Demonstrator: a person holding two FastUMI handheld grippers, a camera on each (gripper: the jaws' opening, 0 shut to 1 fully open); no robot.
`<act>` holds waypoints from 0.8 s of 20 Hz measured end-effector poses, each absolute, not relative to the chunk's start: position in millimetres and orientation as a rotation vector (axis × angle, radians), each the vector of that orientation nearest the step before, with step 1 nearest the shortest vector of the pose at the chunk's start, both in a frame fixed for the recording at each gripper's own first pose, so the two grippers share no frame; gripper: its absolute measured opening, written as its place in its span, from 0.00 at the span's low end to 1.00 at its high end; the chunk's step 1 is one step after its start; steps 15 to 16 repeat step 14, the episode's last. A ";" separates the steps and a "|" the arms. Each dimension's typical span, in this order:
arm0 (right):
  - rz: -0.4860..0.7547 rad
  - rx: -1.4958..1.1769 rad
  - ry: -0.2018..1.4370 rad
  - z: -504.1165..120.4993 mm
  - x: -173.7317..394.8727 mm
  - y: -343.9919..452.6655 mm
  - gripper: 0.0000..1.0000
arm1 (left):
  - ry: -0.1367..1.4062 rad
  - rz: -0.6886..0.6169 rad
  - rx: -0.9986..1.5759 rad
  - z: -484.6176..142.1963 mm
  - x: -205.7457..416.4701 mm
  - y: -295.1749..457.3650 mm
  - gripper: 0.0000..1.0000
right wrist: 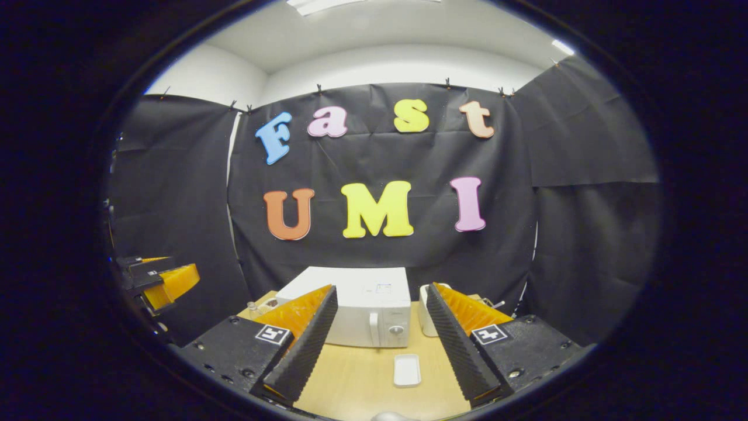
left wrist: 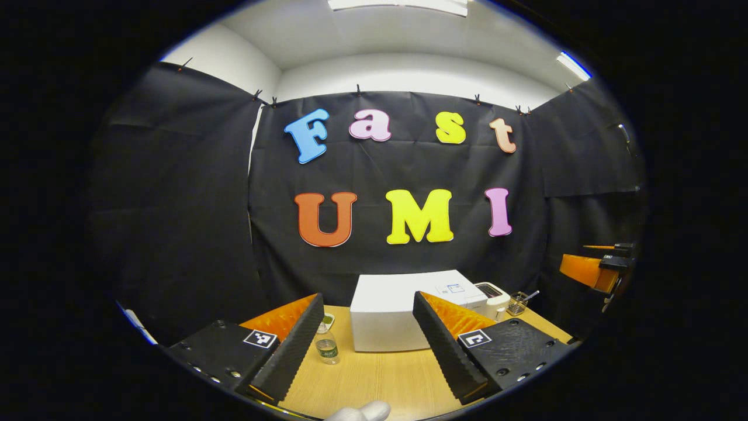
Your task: Open the microwave oven with the left hand, put the food in, and close the microwave oven.
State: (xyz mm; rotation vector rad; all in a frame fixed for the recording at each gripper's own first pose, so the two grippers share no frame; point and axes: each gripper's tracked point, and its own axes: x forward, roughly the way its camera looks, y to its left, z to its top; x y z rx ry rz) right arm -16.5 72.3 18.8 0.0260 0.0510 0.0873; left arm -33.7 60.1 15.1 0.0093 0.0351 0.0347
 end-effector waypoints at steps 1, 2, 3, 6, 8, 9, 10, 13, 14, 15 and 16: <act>0.093 0.030 0.057 20.4 -16.2 73.2 0.98 | 0.031 0.027 -0.004 20.2 -34.1 56.8 0.88; 0.100 0.027 0.058 22.5 -16.4 74.6 0.98 | 0.023 0.024 -0.008 25.3 -33.5 55.6 0.96; 0.096 0.022 0.054 25.5 -16.0 72.4 0.98 | 0.017 0.031 -0.002 28.6 -32.5 56.2 0.87; 0.100 0.020 0.043 35.7 -15.9 71.5 0.98 | 0.007 0.034 0.016 36.1 -30.0 52.8 0.97; 0.099 0.012 0.035 39.4 -15.9 68.7 0.98 | 0.002 0.028 0.015 39.0 -30.0 49.1 0.96; 0.099 0.009 0.032 41.2 -15.9 67.4 0.98 | 0.002 0.025 0.015 40.0 -30.1 47.8 0.96; 0.097 0.009 0.030 42.4 -14.8 67.5 0.98 | -0.005 0.025 0.020 41.6 -30.7 47.4 0.96; 0.097 0.019 0.033 42.4 -12.9 64.9 0.98 | -0.017 0.028 0.041 45.8 -30.7 46.8 0.96; 0.097 0.021 0.033 43.1 -13.4 65.0 0.98 | -0.018 0.030 0.037 46.3 -30.6 46.3 0.96; 0.097 0.021 0.033 43.1 -13.4 65.0 0.98 | -0.018 0.030 0.037 46.3 -30.6 46.3 0.96; 0.097 0.021 0.033 43.1 -13.4 65.0 0.98 | -0.018 0.030 0.037 46.3 -30.6 46.3 0.96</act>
